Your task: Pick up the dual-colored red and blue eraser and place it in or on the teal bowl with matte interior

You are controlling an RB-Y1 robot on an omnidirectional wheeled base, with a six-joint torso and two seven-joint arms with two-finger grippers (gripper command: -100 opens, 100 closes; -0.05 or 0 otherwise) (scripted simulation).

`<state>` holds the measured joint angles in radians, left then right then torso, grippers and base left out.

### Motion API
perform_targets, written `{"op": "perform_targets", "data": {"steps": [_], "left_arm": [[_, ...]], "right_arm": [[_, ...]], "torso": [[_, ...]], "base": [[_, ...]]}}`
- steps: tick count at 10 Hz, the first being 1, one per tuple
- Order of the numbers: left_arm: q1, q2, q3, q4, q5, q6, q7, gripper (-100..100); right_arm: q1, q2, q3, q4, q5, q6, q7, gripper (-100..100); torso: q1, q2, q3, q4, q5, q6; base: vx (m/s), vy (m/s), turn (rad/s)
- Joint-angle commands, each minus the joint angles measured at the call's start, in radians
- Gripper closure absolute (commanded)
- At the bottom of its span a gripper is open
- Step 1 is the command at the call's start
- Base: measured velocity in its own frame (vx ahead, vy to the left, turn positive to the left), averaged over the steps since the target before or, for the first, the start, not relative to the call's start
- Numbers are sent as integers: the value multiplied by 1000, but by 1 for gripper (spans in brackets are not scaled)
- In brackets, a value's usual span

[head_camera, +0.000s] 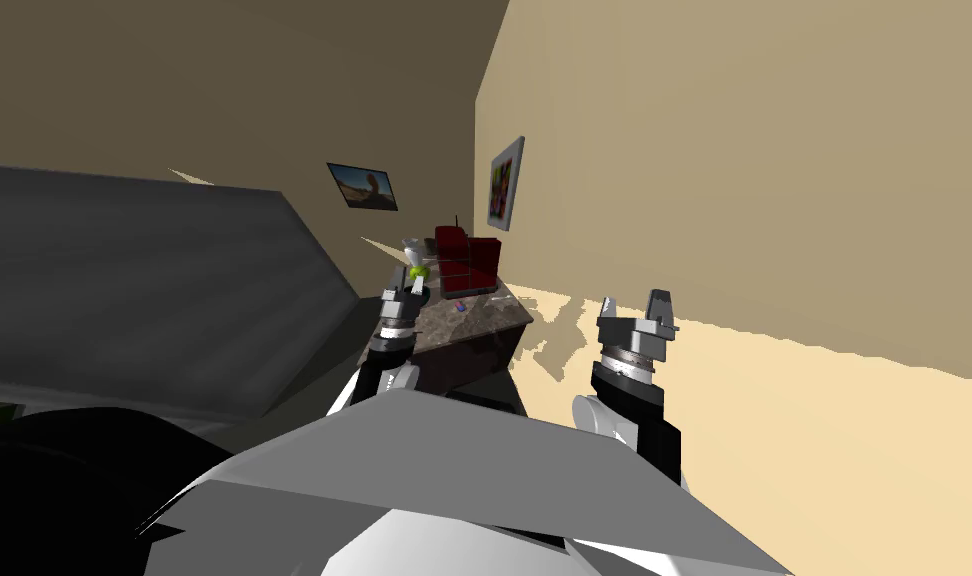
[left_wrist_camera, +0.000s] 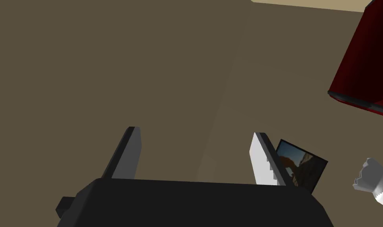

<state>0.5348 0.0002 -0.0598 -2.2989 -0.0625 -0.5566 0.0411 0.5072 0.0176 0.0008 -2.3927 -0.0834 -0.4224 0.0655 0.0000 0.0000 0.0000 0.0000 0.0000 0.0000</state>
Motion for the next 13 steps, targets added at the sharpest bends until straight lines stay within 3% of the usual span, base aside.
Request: {"op": "perform_targets", "data": {"steps": [1, 6, 7, 13], "left_arm": [[-1, 34, 0, 4, 6, 5, 1, -100], [-10, 182, 6, 43, 61, 63, 2, -100], [-10, 196, 6, 43, 61, 63, 2, -100], [-38, 390, 31, 119, 165, 203, -9, -100]], "right_arm": [[0, 0, 0, 0, 0, 0, 0, 0], [0, 0, 0, 0, 0, 0, 0, 0], [0, 0, 0, 0, 0, 0, 0, 0], [0, 0, 0, 0, 0, 0, 0, 0]], "torso": [[0, 0, 0, 0, 0, 0], [2, 3, 2, 1, 0, 0], [2, 4, 2, 1, 0, 0], [3, 4, 2, 1, 1, -1]], "base": [[-12, 4, -65], [-42, 21, -173], [-41, 21, -87], [-55, 20, -238]]}}
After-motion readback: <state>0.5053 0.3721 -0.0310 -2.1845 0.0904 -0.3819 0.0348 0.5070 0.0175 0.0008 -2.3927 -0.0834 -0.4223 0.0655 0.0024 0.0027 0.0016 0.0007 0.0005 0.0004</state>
